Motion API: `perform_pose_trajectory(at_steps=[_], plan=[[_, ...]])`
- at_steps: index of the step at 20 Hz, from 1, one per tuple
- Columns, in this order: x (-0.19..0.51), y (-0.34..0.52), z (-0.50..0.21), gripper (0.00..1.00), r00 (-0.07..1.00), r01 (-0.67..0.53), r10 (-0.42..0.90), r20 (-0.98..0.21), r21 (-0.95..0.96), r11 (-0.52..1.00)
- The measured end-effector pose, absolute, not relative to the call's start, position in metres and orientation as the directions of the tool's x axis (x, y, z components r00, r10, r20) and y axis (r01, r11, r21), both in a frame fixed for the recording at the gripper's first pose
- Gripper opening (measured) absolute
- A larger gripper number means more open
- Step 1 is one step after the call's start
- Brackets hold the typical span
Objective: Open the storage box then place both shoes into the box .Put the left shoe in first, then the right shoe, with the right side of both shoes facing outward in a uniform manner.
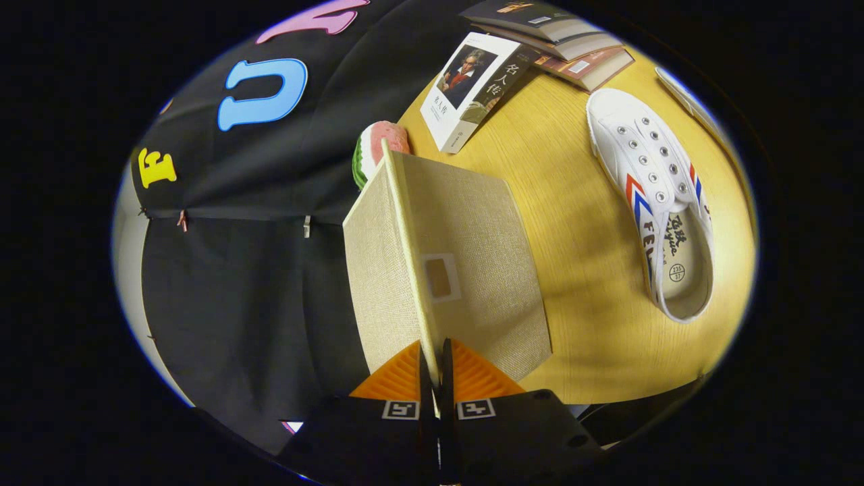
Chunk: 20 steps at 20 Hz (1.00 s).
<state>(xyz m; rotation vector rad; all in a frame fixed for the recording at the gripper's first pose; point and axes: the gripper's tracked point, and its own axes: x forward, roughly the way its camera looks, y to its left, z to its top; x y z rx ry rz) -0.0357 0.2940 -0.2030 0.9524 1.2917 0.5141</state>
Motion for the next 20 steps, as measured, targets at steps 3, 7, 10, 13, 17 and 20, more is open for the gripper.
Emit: perform_pose_trajectory(at_steps=[3,7,10,13,17,20], plan=[[-0.039,0.293,-0.198,0.06,0.23,0.199,0.783,-0.578,0.815,0.544],[-0.042,0.295,-0.181,0.05,0.228,0.207,0.795,-0.562,0.826,0.524],[-0.042,0.29,-0.185,0.05,0.233,0.195,0.772,-0.591,0.806,0.559],[-0.041,0.28,-0.193,0.05,0.234,0.2,0.73,-0.642,0.767,0.61],[-0.044,0.273,-0.195,0.05,0.23,0.209,0.705,-0.672,0.741,0.638],[-0.045,0.274,-0.189,0.05,0.232,0.199,0.708,-0.668,0.745,0.637]])
